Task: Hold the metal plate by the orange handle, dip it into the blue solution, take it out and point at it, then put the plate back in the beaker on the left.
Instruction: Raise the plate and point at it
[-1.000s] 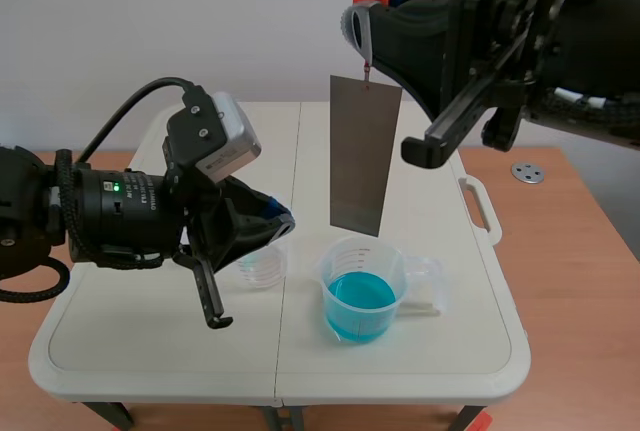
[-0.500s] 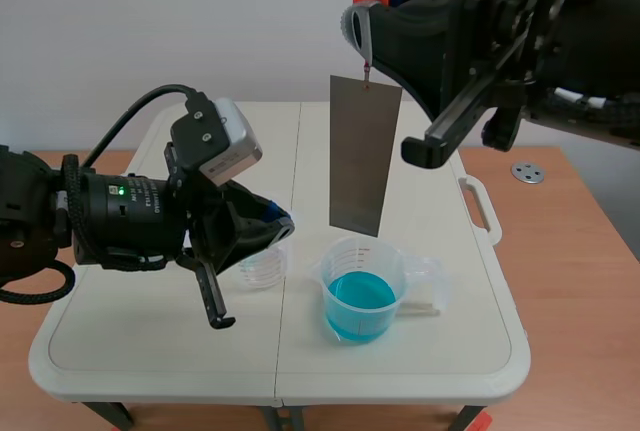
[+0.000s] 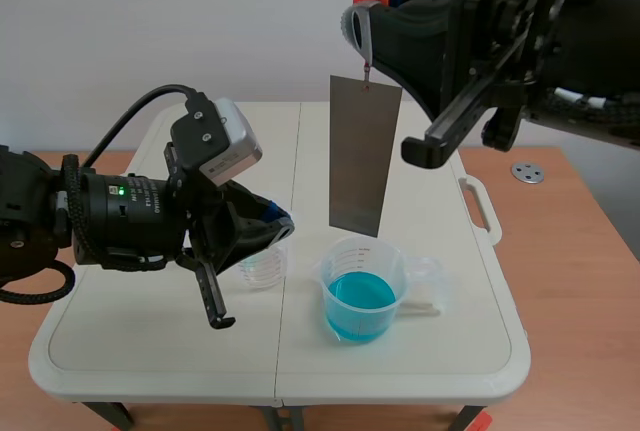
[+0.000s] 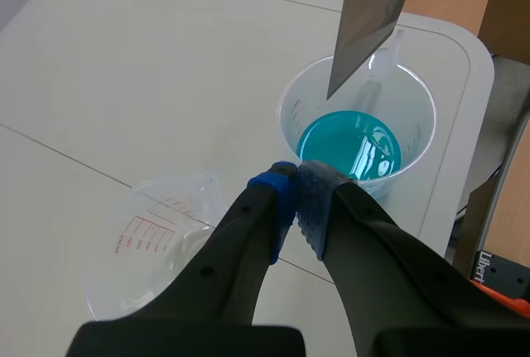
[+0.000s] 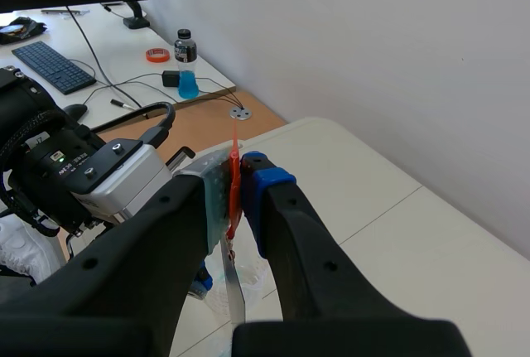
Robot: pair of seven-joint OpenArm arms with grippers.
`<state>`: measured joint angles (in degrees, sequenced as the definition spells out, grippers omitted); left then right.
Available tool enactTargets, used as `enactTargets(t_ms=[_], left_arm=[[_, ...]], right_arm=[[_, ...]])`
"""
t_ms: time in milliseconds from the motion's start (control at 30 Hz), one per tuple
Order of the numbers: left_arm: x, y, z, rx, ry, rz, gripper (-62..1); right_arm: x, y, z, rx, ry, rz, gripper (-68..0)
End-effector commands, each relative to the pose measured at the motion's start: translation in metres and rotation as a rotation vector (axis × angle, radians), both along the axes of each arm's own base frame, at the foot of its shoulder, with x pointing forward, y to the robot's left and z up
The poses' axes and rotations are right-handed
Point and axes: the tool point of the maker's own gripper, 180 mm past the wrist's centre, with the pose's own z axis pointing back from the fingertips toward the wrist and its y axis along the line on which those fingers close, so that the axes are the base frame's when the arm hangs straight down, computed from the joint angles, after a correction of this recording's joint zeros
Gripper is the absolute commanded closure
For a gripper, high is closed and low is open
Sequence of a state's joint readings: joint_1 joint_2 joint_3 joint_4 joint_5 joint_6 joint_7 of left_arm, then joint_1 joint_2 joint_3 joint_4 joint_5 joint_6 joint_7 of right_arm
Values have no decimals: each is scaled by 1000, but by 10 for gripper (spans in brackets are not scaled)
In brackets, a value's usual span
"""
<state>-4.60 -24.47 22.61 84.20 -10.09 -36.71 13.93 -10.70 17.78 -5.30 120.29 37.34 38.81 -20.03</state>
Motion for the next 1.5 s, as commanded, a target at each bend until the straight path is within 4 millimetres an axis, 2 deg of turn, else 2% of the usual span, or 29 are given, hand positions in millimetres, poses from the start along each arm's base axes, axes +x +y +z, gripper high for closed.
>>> enactTargets(t_ms=[0, 200, 433, 733, 967, 1133, 1300, 1467], left_arm=[[1, -3, 9, -21, -18, -7, -31], [9, 13, 8, -15, -41, 61, -31], [14, 59, 2, 35, -74, 190, -31], [-11, 122, -3, 94, -59, 291, -31], [-48, 175, -20, 183, 12, 383, -31], [-85, 208, -35, 254, 92, 440, -31], [-125, 227, -52, 320, 193, 470, -31], [-175, 230, -69, 360, 325, 456, -31]], right_arm=[[-2, 0, 11, 16, -32, 7, -15], [-2, 0, 11, 16, -32, 7, -15], [-2, 0, 11, 16, -32, 6, -15], [-1, -1, 11, 19, -31, -1, -15], [2, -3, 14, 33, -33, -21, -15], [3, 1, 20, 37, -54, -10, -15], [8, 3, 29, 48, -80, -13, -15], [12, 8, 41, 62, -112, -9, -15]])
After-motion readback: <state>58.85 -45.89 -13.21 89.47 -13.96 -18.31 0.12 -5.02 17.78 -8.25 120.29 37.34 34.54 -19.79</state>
